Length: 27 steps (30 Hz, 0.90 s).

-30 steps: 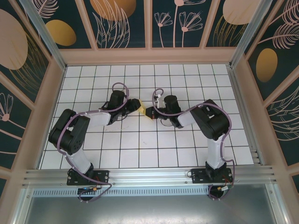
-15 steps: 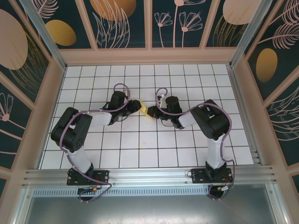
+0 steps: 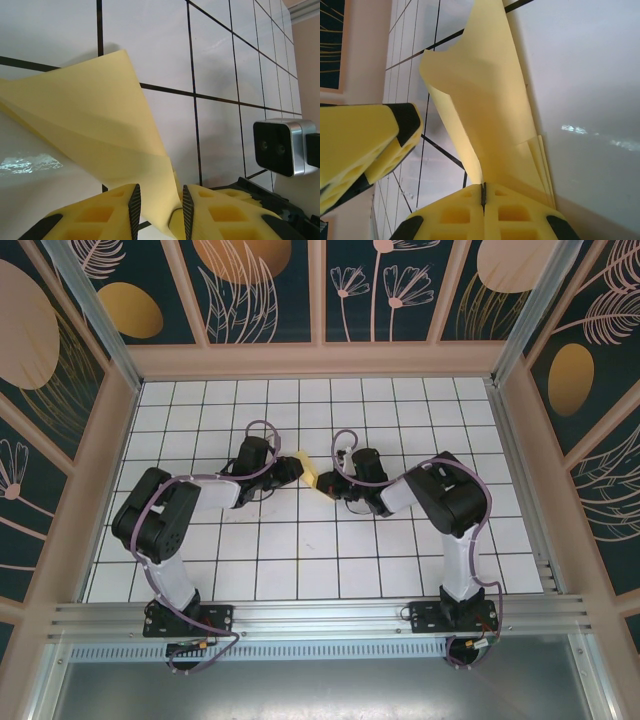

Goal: Fold a paper plane with a square sheet of paper (pick it up from the middle)
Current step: Fold the wing for the fifth time at the center of the table.

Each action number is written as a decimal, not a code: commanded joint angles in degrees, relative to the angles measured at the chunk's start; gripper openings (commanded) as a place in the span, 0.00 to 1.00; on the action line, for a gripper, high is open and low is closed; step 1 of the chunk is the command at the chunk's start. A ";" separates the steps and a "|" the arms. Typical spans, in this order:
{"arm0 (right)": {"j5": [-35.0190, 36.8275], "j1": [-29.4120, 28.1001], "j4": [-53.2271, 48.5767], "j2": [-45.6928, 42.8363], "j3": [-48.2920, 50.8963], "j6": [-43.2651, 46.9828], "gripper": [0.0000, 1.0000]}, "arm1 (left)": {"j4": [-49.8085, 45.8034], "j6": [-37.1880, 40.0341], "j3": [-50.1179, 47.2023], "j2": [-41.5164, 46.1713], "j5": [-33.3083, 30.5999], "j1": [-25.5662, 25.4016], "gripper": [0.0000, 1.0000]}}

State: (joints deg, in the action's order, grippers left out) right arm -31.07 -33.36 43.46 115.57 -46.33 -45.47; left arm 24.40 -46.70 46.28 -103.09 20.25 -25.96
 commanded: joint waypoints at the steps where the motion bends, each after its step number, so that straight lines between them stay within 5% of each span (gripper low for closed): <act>1: 0.34 0.67 -0.11 1.71 -0.93 -1.41 0.00 | 1.92 1.32 1.00 -1.33 1.58 -0.42 0.32; 27: -1.82 3.82 9.89 1.84 3.96 -17.94 0.00 | 3.98 1.50 3.92 -5.70 1.55 -0.91 0.25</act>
State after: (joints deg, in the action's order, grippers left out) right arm -32.86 -29.93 51.24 117.10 -43.42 -61.60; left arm 26.83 -46.52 48.38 -107.24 22.02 -26.50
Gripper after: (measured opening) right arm 0.069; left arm 0.258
